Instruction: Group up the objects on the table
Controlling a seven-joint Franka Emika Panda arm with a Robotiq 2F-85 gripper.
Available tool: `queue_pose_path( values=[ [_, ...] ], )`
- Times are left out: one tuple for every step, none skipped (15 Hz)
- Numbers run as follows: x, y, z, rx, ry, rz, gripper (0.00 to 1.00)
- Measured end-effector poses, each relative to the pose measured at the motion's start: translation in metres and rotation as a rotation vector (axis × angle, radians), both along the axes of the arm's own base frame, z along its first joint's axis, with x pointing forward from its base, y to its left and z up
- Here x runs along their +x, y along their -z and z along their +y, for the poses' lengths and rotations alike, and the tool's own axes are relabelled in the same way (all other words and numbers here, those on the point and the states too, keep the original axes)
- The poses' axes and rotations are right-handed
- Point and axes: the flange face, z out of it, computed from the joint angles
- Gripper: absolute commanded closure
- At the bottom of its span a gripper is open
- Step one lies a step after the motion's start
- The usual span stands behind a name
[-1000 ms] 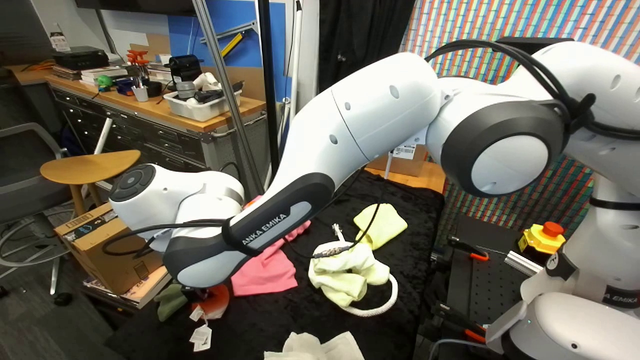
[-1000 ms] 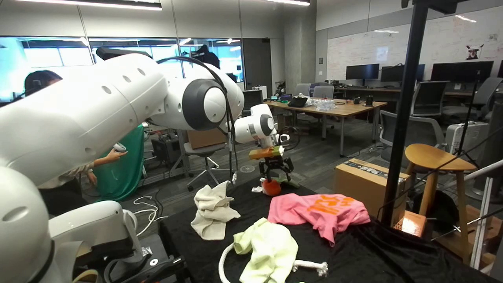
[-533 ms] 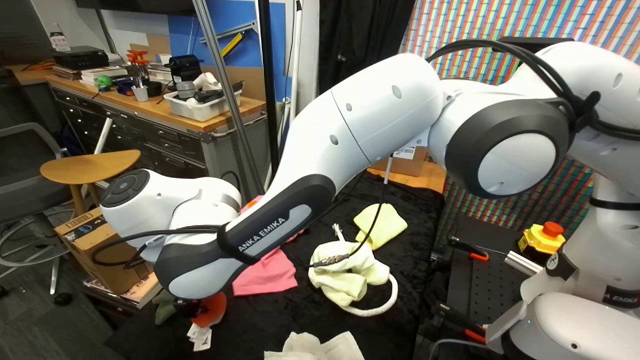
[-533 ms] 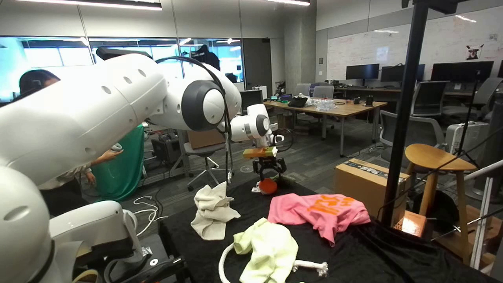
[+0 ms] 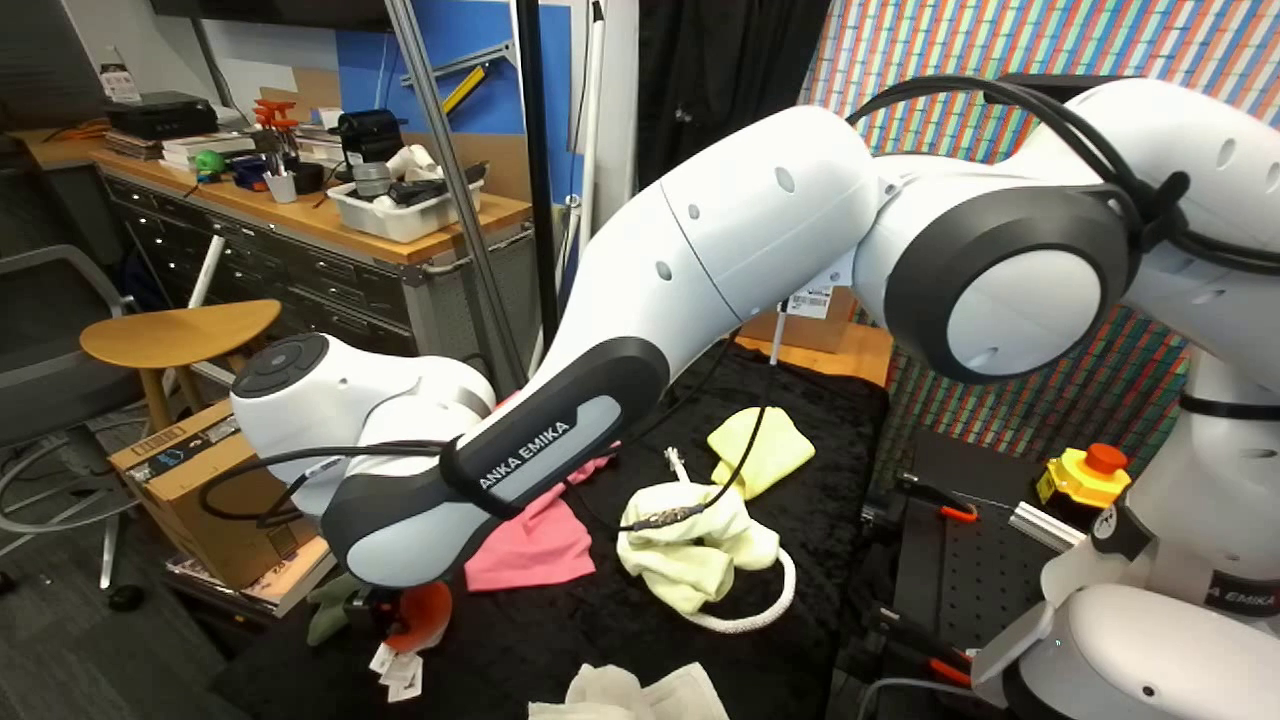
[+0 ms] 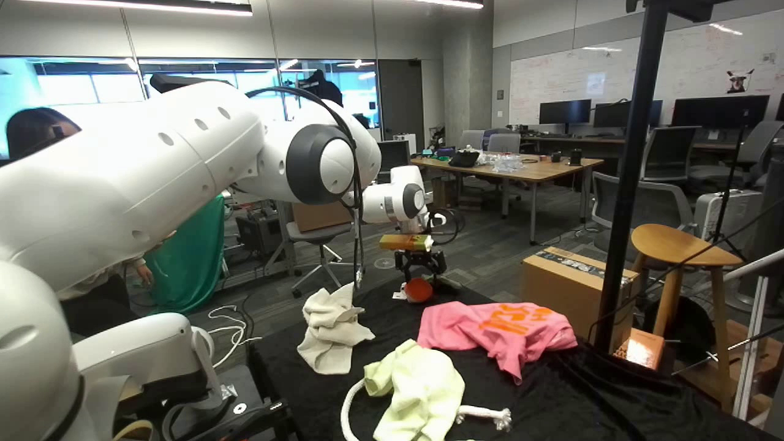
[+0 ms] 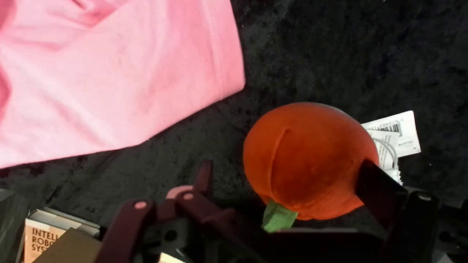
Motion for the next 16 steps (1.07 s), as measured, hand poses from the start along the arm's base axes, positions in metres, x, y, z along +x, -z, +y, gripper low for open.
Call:
queue_pose_path(
  values=[
    [0.001, 0.002, -0.004, 0.011, 0.011, -0.006, 0.00],
    [0.001, 0.004, -0.008, 0.020, 0.020, -0.010, 0.00],
    [0.001, 0.004, -0.012, 0.025, 0.028, -0.014, 0.00],
    [0.000, 0.005, -0.016, 0.030, 0.033, -0.017, 0.00],
    [-0.001, 0.005, -0.019, 0.034, 0.036, -0.020, 0.00],
    [-0.003, 0.005, -0.022, 0.036, 0.037, -0.020, 0.00],
    [-0.005, 0.004, -0.025, 0.040, 0.036, -0.022, 0.00],
    [-0.008, 0.004, -0.027, 0.043, 0.035, -0.023, 0.00],
    [-0.012, 0.004, -0.028, 0.048, 0.032, -0.024, 0.00],
    [-0.016, 0.005, -0.029, 0.056, 0.027, -0.026, 0.00],
    [-0.021, 0.005, -0.028, 0.065, 0.022, -0.028, 0.00],
    [-0.026, 0.007, -0.027, 0.073, 0.015, -0.029, 0.00],
    [-0.031, 0.008, -0.026, 0.080, 0.003, -0.029, 0.00],
    [-0.037, 0.011, -0.025, 0.084, -0.012, -0.024, 0.00],
    [-0.042, 0.014, -0.024, 0.086, -0.028, -0.017, 0.00],
    [-0.046, 0.018, -0.022, 0.087, -0.044, -0.008, 0.00]
  ],
)
